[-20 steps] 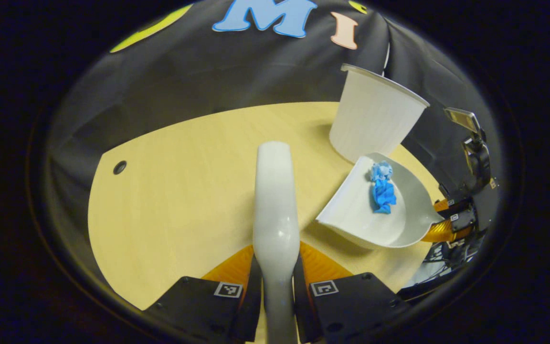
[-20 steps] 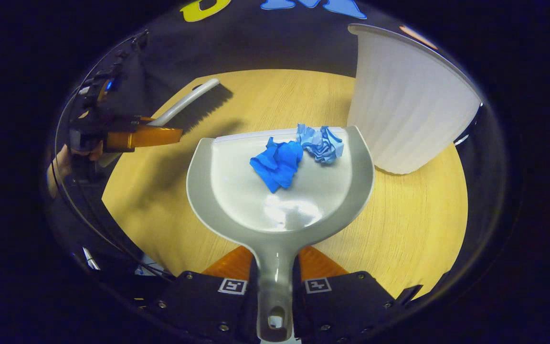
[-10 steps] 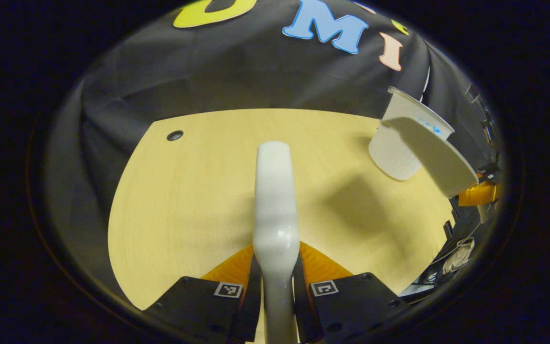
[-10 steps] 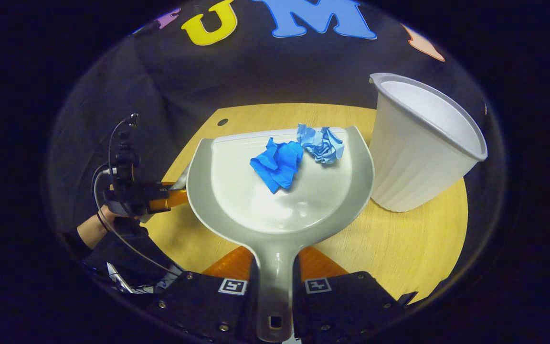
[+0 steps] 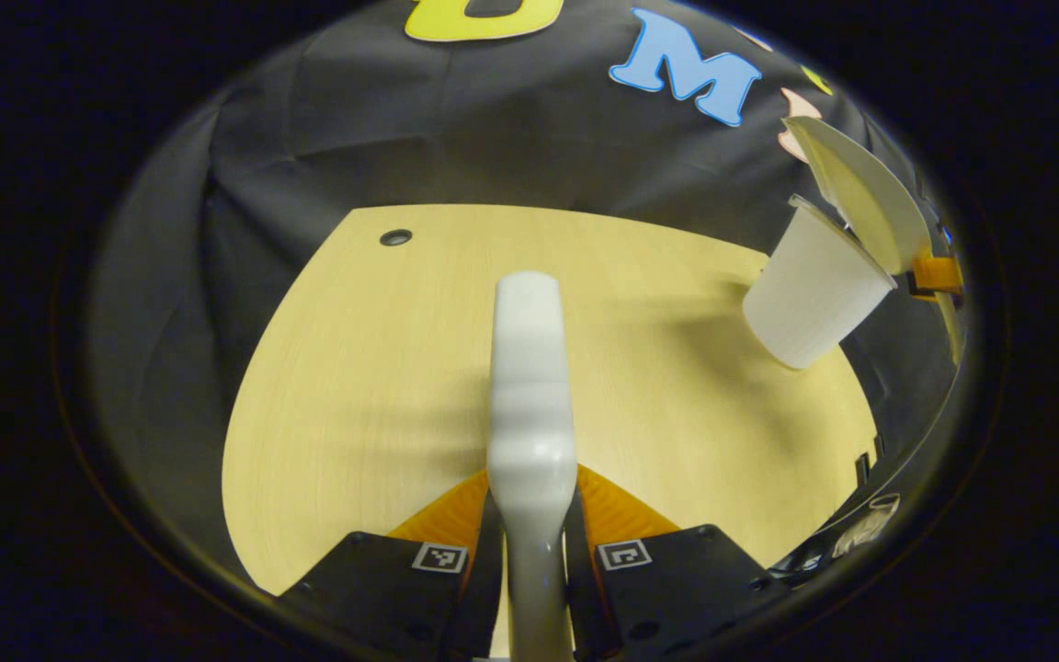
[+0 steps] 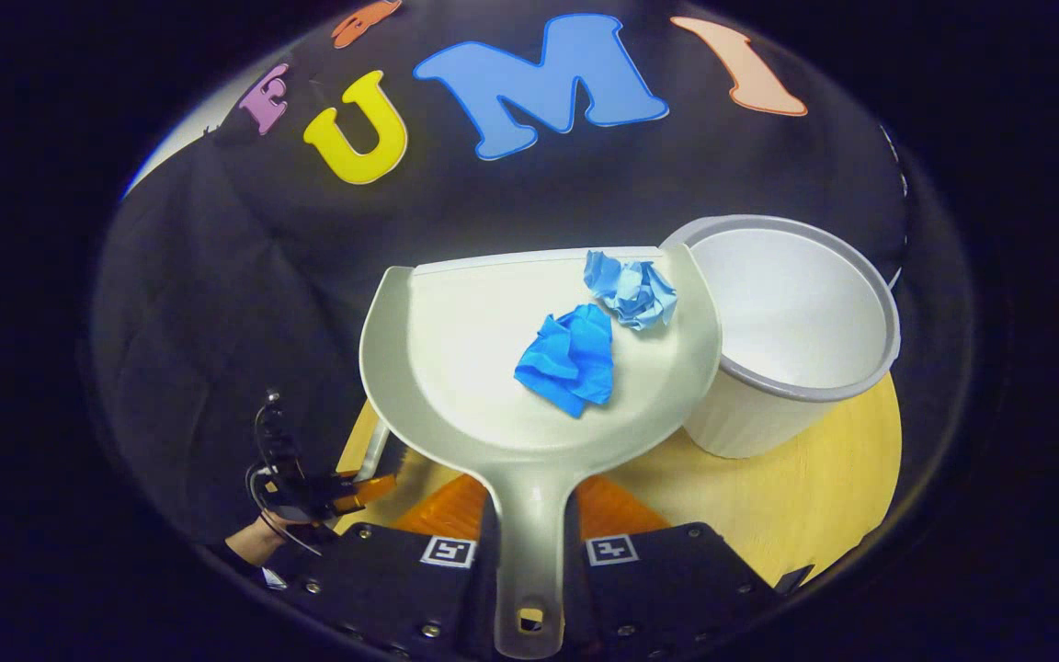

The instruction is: Pick up the small broom and dustpan from the desktop, sweep the trash into the dustpan with the broom, and then empty the trash into the garbage bin.

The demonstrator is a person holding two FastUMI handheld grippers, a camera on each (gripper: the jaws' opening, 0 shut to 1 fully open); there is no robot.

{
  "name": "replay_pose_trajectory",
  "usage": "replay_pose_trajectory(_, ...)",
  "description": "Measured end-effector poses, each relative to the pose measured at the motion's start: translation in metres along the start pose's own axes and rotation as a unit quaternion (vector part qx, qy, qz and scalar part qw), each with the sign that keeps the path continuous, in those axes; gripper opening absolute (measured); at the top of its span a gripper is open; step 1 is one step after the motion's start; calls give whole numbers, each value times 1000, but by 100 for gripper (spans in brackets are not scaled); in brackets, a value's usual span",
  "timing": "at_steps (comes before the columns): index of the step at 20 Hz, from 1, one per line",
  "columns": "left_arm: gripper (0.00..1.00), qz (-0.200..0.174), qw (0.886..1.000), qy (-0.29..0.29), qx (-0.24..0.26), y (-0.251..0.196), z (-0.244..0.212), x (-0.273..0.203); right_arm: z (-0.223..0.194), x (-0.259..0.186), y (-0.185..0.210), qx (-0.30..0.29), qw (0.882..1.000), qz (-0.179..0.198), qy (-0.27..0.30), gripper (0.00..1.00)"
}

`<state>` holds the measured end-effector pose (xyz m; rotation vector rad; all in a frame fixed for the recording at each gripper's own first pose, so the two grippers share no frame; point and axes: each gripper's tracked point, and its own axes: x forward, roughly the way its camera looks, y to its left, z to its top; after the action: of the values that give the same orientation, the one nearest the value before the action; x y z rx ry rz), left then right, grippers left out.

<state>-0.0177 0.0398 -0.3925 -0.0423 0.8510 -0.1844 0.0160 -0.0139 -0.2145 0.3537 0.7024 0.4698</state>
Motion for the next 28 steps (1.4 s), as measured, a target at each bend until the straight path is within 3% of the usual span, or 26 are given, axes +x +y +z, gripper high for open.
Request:
replay_pose_trajectory(4, 38, 4, 1000, 1, -6, -9, 0, 1, 2, 4, 6, 81, 996, 21, -39, 29)
replay_pose_trajectory(7, 38, 5, 1000, -2, -4, -15, 1, -1, 12, 0, 12, 161, 983, 58, -63, 29)
replay_pose_trajectory(12, 36, 2, 1000, 0, 2, -24, -8, -6, 32, -15, 16, 300, 939, 136, -99, 29)
replay_pose_trajectory(18, 39, -4, 1000, 6, -3, -32, -20, -7, 49, -27, 15, 402, 887, 194, -120, 29)
replay_pose_trajectory(23, 39, -7, 1000, 9, 3, -37, -21, -6, 60, -43, 9, 481, 824, 267, -138, 29)
replay_pose_trajectory(24, 36, -8, 1000, 10, 5, -37, -20, -5, 59, -46, 14, 493, 812, 279, -142, 29)
replay_pose_trajectory(26, 40, -9, 1000, 11, 7, -39, -21, -6, 60, -49, 9, 502, 803, 287, -143, 29)
replay_pose_trajectory(28, 39, -11, 1000, 11, 8, -40, -21, -6, 60, -51, 10, 505, 801, 288, -142, 29)
